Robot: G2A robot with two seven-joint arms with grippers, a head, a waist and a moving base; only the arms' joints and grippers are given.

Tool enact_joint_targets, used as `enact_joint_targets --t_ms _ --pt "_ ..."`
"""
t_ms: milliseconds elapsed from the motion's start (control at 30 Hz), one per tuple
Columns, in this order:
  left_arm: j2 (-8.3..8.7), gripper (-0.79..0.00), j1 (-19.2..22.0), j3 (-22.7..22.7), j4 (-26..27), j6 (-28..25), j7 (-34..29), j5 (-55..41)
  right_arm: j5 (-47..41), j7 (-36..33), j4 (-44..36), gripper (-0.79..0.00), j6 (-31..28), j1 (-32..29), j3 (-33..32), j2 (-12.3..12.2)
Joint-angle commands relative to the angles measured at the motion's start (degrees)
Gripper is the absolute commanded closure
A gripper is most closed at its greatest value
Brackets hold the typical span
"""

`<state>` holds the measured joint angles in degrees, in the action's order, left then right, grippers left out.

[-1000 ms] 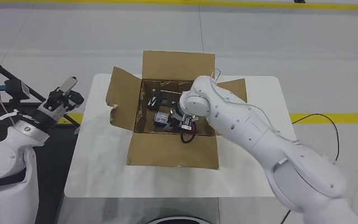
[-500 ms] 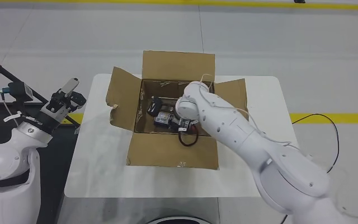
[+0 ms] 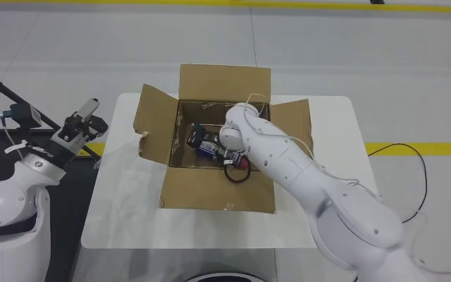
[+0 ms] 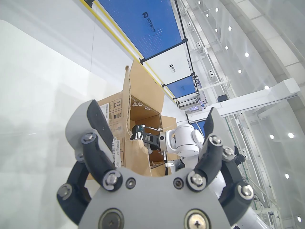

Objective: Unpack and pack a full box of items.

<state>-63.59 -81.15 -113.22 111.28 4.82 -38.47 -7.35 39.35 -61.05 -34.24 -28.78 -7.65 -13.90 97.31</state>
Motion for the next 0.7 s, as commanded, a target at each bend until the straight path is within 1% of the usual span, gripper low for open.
enact_joint_targets --t_ms 0,167,333,400,500,667 --pt "0.08 -0.785 0.08 0.17 -0.12 0.01 0.05 -0.06 -0.16 0.04 0.54 0.0 -0.15 0.6 -0.52 0.18" --pt "0.29 -0.785 0.57 1.02 -0.84 -0.11 -0.01 -0.53 -3.41 1.08 0.76 0.0 -2.13 2.93 -3.81 -0.26" --pt "0.5 -0.785 1.53 2.0 -1.41 -0.28 -0.01 -0.88 -6.87 -0.29 -1.71 0.0 -3.52 5.08 -7.65 -1.8" --pt "0.61 -0.785 2.11 2.3 -1.81 -0.3 -0.19 -1.09 -8.69 -1.79 -2.96 0.0 -4.32 5.82 -9.57 -2.81" --pt "0.76 -0.785 3.01 2.83 -2.52 -0.4 -0.51 -1.71 -10.17 -3.77 -5.97 0.0 -3.68 6.37 -12.42 -4.59" --pt "0.88 -0.785 3.68 3.51 -3.03 -0.49 -0.83 -1.87 -11.09 -7.16 -14.03 0.0 -0.7 5.55 -19.3 -9.1"
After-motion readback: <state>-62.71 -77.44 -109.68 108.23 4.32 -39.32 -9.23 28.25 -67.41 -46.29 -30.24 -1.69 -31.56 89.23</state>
